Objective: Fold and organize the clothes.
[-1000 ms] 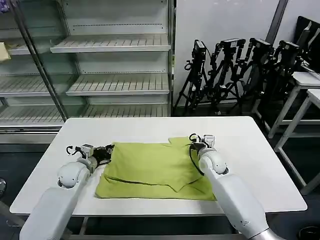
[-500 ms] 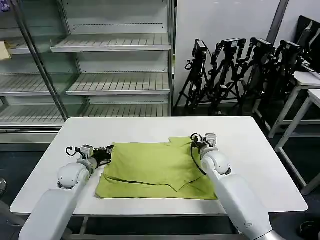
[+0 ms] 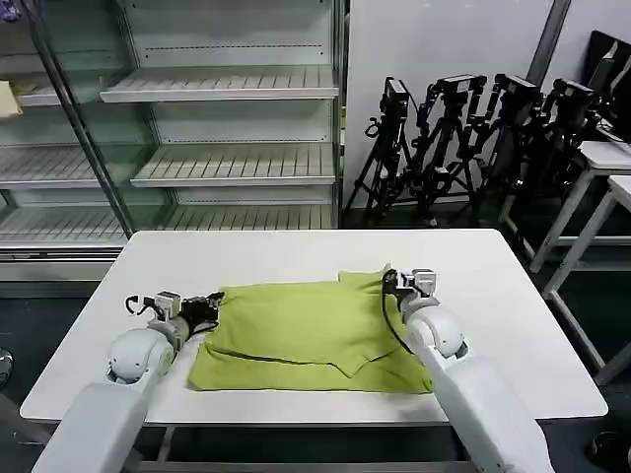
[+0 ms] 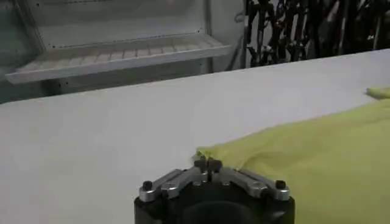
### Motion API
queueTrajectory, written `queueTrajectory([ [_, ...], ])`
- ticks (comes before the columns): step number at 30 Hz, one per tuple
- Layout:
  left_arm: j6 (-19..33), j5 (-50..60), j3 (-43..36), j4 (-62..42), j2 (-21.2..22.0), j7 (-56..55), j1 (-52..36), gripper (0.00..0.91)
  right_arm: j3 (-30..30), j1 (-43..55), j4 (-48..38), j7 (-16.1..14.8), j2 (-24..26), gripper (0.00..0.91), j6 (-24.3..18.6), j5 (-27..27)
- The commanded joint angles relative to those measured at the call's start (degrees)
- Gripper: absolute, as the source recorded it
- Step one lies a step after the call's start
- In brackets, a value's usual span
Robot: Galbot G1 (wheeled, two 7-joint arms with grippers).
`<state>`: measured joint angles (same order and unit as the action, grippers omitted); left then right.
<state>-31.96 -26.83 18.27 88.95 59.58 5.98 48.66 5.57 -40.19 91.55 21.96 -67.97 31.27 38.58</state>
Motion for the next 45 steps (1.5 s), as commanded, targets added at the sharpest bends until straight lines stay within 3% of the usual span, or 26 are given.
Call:
queueTrajectory([
  [1, 1.17, -1.28, 1.3, 4.51, -0.61, -1.41, 2.02, 0.01, 1.24, -4.8, 6.77, 0.03, 1.05, 0.0, -0.13, -0.33],
  [20, 0.91, -1.76, 6.5, 16.76, -1.63, -1.22, 14.61, 0.01, 5.12, -18.12, 20.74, 0.05, 4.55, 0.0, 0.23, -1.18],
  [45, 0.88, -0.38, 10.77, 22.59, -1.38, -0.79, 22.2, 0.01, 8.09, -28.46, 29.57, 0.26, 5.86, 0.0, 0.41, -4.98],
])
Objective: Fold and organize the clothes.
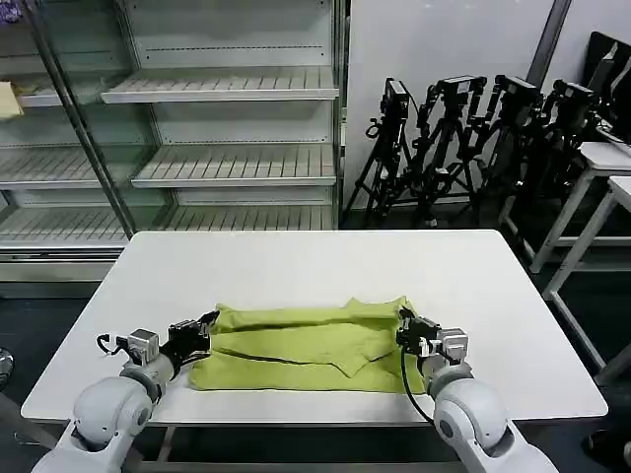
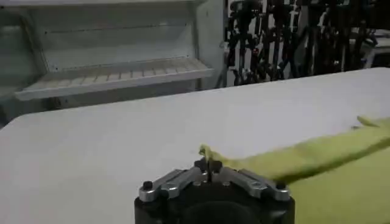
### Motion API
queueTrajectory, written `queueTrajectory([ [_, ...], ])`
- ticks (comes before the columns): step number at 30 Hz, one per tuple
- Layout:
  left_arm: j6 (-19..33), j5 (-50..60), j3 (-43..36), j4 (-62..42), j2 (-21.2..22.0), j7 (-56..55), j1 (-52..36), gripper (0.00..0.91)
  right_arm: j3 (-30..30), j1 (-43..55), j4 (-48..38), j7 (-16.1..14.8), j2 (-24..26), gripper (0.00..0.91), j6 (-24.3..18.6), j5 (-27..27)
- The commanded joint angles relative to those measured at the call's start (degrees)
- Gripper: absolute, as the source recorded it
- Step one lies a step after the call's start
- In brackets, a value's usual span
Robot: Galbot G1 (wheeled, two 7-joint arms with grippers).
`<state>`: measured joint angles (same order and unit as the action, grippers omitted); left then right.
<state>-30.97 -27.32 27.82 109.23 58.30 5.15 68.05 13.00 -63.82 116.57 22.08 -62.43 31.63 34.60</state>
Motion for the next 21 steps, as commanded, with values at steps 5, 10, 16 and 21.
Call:
queueTrajectory([
  [5, -0.25, 0.28, 1.55, 3.1, -0.04, 0.1, 4.05, 0.01, 0.81, -6.12, 5.1, 0.1, 0.38, 0.0, 0.01, -1.37],
  [10, -0.36, 0.66, 2.04, 3.89, 0.12, 0.33, 5.23, 0.02, 0.89, -6.62, 5.48, 0.04, 0.26, 0.0, -0.04, -2.0],
  [16, -0.29, 0.79, 2.46, 3.36, 0.03, 0.34, 5.25, 0.01, 1.36, -6.98, 5.46, 0.12, 0.64, 0.0, -0.05, -2.07],
  [21, -0.3, 1.0, 2.43, 3.36, 0.13, 0.41, 5.52, 0.01, 1.5, -7.66, 6.03, 0.1, 0.83, 0.0, -0.05, -2.25],
])
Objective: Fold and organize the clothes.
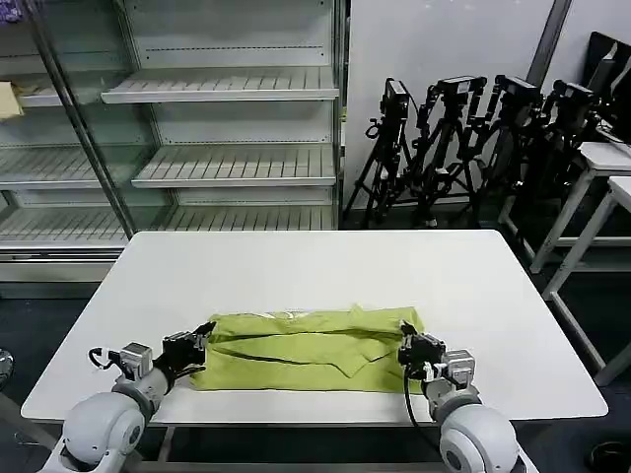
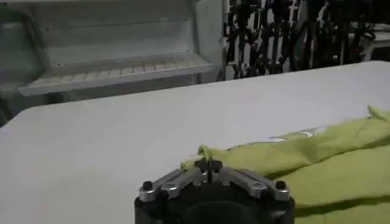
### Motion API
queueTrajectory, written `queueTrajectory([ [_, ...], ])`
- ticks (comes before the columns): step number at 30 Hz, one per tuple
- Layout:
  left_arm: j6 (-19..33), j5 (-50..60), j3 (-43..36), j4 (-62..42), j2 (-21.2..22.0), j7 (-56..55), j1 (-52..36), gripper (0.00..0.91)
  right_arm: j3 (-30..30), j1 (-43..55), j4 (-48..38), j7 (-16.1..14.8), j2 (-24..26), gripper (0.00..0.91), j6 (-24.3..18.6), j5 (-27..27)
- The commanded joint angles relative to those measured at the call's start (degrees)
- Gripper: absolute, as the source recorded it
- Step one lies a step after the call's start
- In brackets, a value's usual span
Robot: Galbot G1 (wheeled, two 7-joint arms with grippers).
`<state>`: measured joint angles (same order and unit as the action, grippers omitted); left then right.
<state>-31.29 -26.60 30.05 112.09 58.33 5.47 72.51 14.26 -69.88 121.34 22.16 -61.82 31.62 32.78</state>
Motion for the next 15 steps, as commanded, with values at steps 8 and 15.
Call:
queueTrajectory([
  [8, 0.04, 0.43, 0.27, 0.57, 0.12, 0.24, 1.35, 0.01, 0.31, -1.83, 0.87, -0.01, 0.47, 0.0, -0.02, -0.54],
  [15, 0.04, 0.46, 0.59, 0.88, -0.01, 0.36, 1.89, 0.01, 0.54, -1.77, 0.78, -0.15, 0.68, 0.0, 0.0, -0.93],
])
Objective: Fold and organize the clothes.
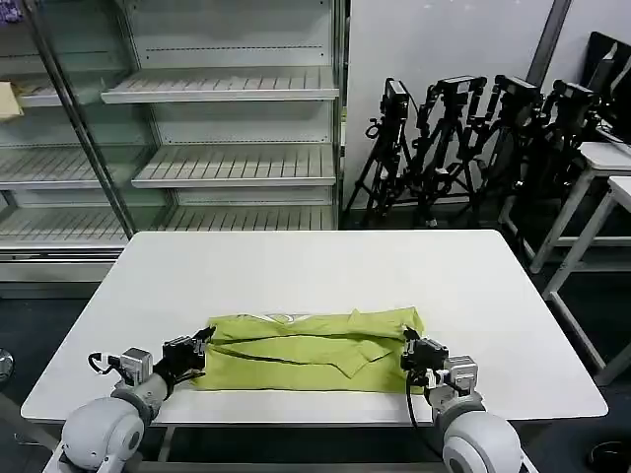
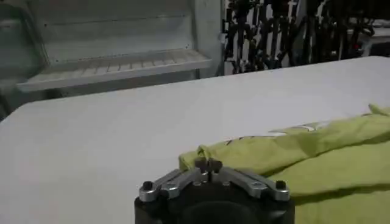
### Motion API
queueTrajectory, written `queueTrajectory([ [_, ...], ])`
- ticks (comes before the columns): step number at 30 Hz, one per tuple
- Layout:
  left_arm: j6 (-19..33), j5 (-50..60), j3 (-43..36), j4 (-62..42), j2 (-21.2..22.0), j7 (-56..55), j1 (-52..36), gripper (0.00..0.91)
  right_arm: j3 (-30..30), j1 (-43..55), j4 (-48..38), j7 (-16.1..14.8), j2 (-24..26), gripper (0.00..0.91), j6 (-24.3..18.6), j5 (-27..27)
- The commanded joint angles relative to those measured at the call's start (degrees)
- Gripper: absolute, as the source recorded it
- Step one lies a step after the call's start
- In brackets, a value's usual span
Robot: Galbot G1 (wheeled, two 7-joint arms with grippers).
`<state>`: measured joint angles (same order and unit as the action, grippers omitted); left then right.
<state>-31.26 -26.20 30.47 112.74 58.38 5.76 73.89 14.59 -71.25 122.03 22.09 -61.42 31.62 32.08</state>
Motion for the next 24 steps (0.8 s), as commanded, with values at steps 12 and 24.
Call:
queueTrajectory([
  [12, 0.0, 0.56, 0.32, -0.08, -0.01, 0.19, 0.55, 0.02, 0.46, -1.34, 0.78, 0.3, 0.51, 0.0, 0.56, -0.45],
  [24, -0.14, 1.94, 0.22, -1.17, 0.06, 0.27, 0.2, 0.01, 0.46, -2.14, 0.65, 0.63, 0.5, 0.0, 0.86, -1.49],
])
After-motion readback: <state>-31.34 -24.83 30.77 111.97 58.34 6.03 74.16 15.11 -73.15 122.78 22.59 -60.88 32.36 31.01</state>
